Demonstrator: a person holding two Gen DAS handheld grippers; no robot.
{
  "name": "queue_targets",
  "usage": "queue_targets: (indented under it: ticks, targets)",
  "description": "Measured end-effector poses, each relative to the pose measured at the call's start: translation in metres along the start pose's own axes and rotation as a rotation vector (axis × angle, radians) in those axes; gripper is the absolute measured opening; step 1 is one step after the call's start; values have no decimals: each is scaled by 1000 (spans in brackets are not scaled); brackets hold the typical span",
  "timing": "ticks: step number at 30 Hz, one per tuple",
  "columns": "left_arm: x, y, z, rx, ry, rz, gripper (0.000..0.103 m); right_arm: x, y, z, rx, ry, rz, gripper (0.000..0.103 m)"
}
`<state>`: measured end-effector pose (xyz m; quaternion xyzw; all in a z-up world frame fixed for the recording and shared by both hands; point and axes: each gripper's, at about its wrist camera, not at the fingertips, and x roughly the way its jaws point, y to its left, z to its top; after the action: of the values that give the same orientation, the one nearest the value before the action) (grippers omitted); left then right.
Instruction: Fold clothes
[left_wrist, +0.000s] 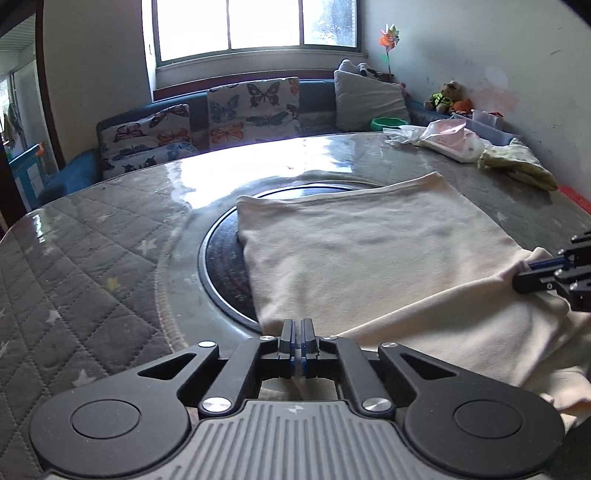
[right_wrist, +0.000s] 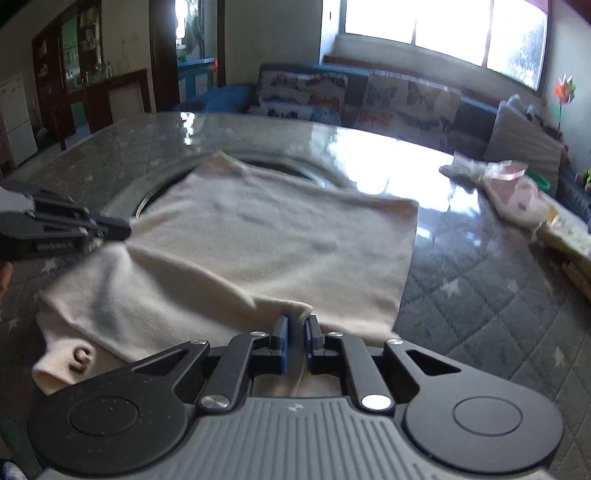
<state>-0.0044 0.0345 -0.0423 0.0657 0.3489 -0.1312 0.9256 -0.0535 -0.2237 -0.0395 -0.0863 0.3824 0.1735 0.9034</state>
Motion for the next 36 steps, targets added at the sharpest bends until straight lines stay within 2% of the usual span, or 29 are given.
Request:
queue_targets:
  ticks: [3,7,11,15,17,20,25,32,36]
  targets:
    - [-7,6,4,-30,1,-25,8,-7,-1,-2,1,-23,3,17]
    - [-23,-5,8,-25,-26,-119,24,-23,7,-3,-54,-57,26,21]
    - [-25,-28,2,53,-10,-191,27,-22,15,-10,-97,-38,59,24]
    - [-18,-38,-10,104,43,-205,27,-19,21,-19,-145,-20,75,26]
    - [-25,-37,-14,126,38,-211,28,-24,23,-19,-165,-20,74,33]
    - [-43,-34,-19,159,27,-238,43,-41,25,-23,-211,-31,87,37]
    - [-76,-38,-39,288,19,-281,49,-65,28,-37,-290,-21,85,42]
    - [-84,-64,-65,462,14,-255,52,-90,40,-66,-482,-7,80,61]
    - [-80,-82,-75,559,-30,-209,51,-90,49,-75,-545,-23,68,69]
